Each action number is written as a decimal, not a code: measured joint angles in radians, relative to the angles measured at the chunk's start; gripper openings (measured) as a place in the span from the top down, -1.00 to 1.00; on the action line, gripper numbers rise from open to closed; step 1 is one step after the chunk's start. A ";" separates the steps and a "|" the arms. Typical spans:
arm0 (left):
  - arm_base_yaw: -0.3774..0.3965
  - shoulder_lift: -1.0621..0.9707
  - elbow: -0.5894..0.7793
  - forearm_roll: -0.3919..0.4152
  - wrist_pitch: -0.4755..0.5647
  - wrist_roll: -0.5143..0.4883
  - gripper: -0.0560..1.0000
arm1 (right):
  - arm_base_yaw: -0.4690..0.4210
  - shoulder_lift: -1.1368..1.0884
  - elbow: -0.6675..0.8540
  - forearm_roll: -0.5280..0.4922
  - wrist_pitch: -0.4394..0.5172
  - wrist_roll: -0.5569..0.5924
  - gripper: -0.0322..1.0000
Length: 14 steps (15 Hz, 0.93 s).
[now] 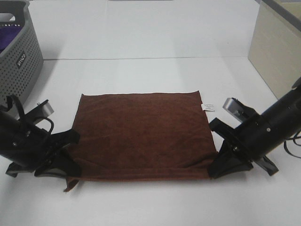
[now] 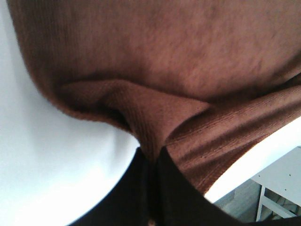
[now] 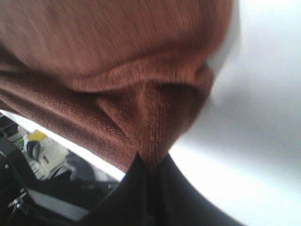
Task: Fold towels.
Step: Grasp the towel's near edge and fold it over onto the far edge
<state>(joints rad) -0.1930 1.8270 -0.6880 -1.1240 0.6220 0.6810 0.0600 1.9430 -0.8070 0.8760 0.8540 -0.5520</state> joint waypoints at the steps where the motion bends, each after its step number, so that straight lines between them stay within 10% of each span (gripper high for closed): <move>1: 0.000 0.000 -0.039 0.011 -0.010 -0.016 0.89 | 0.000 -0.002 -0.057 -0.016 0.006 0.007 0.94; 14: 0.000 0.225 -0.570 0.184 -0.074 -0.137 0.89 | -0.001 0.236 -0.698 -0.142 0.027 0.102 0.94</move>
<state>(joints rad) -0.1930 2.0520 -1.2580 -0.9400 0.5480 0.5440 0.0590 2.1790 -1.5050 0.7340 0.8810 -0.4500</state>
